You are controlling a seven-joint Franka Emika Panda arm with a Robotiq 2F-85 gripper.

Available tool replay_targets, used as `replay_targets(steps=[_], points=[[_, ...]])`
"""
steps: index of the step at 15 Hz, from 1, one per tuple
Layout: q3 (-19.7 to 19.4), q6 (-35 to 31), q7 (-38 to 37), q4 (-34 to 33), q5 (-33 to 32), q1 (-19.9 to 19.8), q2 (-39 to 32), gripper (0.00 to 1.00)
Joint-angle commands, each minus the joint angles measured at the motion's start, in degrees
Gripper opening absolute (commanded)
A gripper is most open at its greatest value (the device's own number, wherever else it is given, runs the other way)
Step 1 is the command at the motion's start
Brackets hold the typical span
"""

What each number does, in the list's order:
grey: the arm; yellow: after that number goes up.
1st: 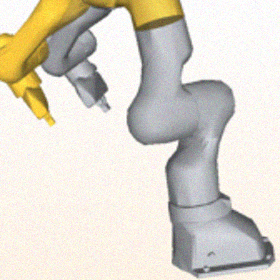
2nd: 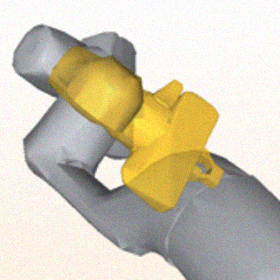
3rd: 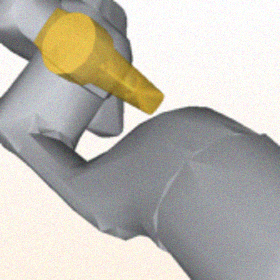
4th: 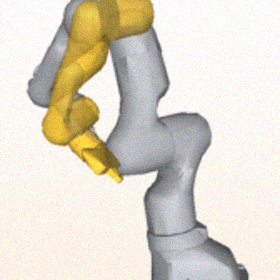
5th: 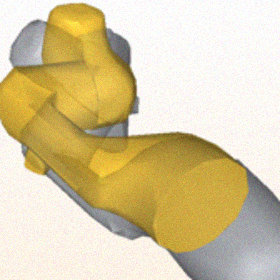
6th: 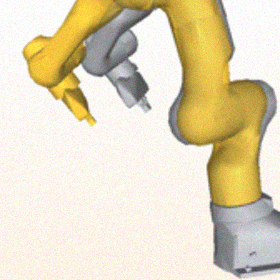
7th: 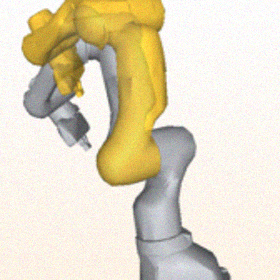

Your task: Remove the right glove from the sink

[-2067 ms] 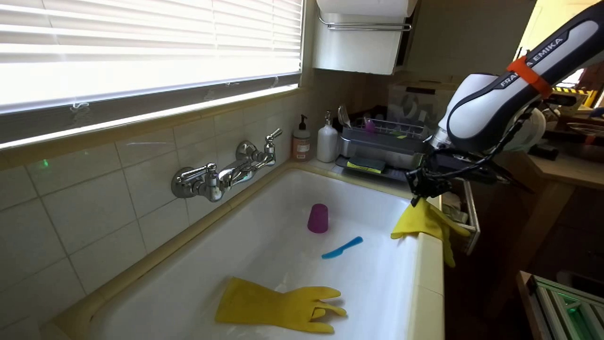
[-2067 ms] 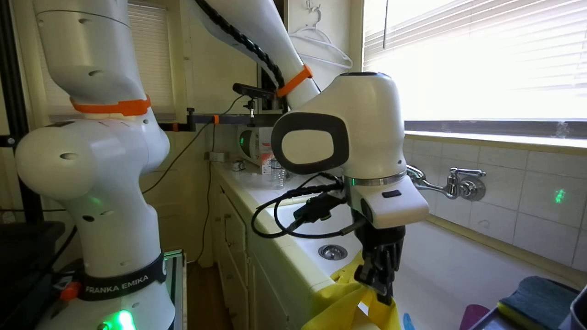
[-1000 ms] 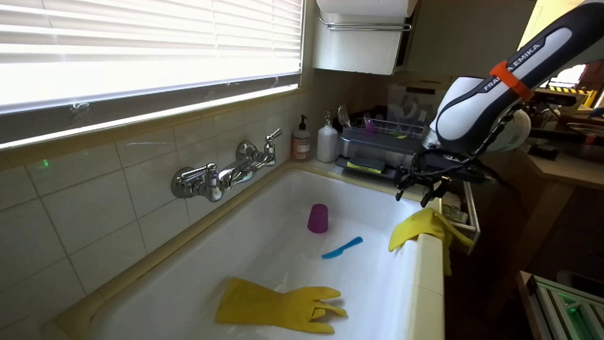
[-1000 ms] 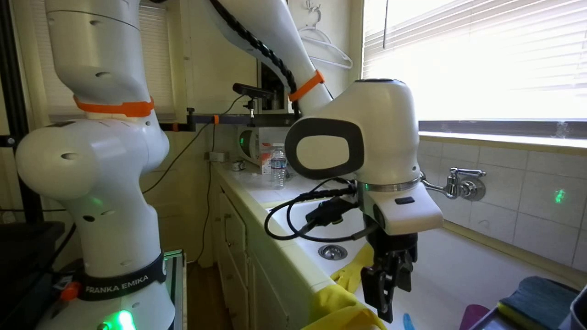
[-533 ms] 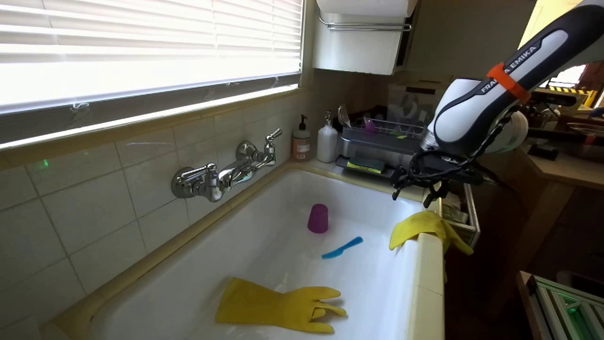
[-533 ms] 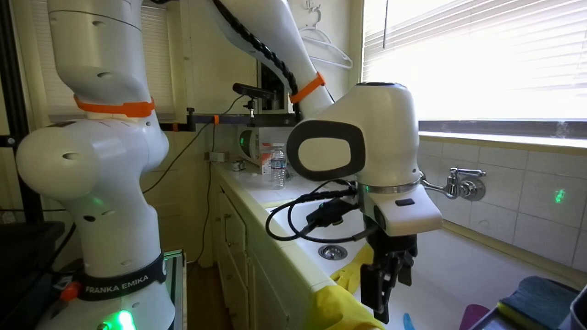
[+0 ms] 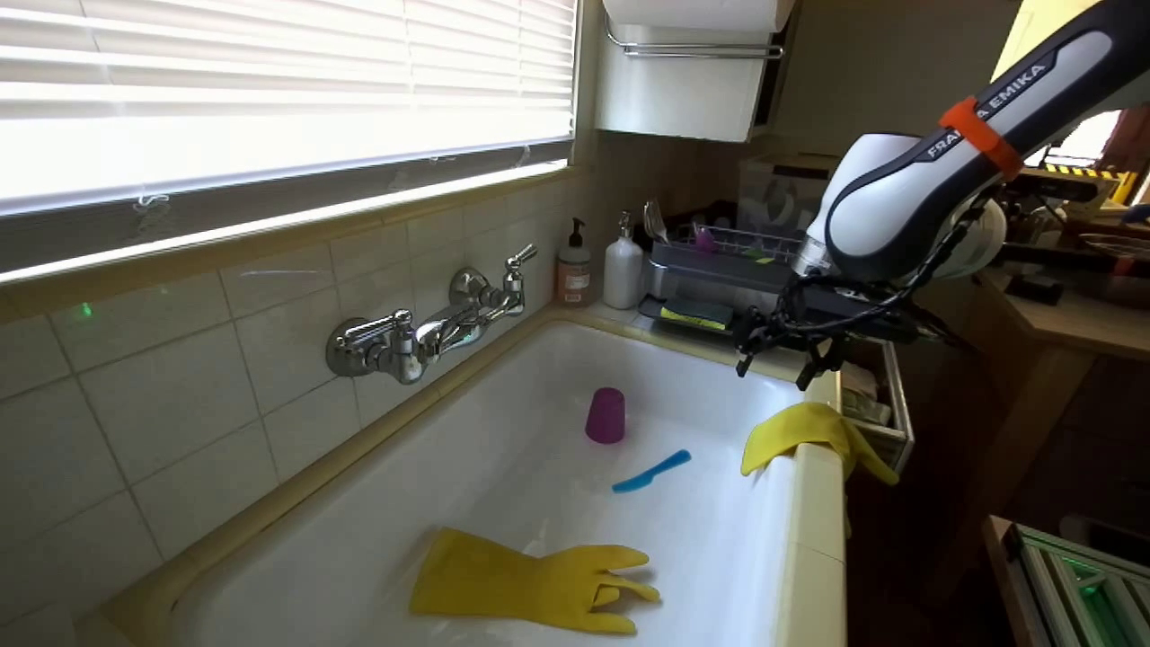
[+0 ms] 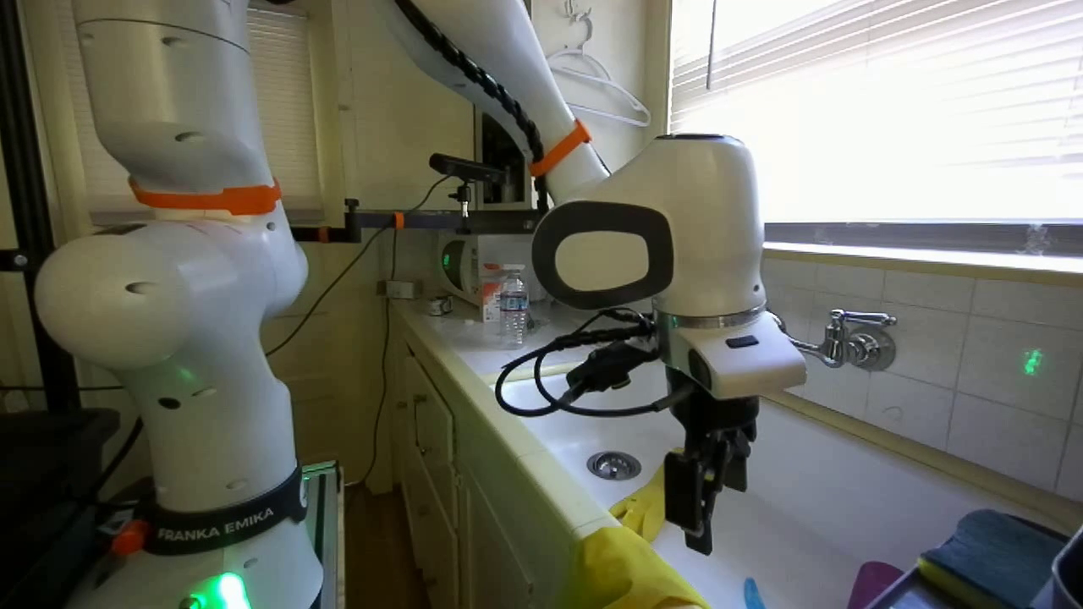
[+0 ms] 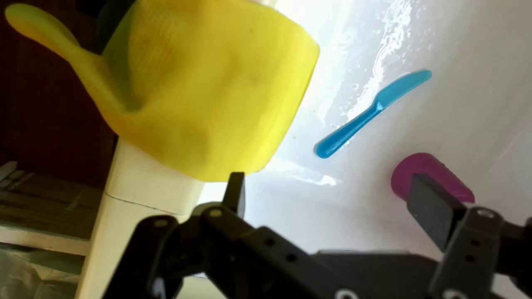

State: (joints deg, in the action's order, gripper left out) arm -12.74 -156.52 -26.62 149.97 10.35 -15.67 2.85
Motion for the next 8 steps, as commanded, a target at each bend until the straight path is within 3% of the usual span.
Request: replay_targets(steps=[1,8], points=[[1.0,4.2,0.79,-0.59,0.25,1.47,2.58,1.0],[5.82,4.63,2.38,-4.49,-0.24,6.18,0.3,1.0]])
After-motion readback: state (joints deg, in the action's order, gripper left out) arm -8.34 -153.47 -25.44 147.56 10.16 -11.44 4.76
